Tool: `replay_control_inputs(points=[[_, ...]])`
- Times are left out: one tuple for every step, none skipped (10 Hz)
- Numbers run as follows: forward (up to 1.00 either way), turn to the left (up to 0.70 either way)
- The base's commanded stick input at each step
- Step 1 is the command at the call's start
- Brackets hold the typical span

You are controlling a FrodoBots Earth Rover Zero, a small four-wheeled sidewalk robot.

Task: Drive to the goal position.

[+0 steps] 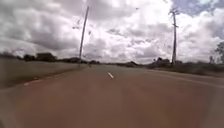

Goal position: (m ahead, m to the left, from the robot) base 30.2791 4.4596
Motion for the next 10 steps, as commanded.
replay_control_inputs(points=[[1.00,0.00],[1.00,0.00],[1.00,0.00],[1.00,0.00],[1.00,0.00],[1.00,0.00],[1.00,0.00],[1.00,0.00],[1.00,0.00],[1.00,0.00]])
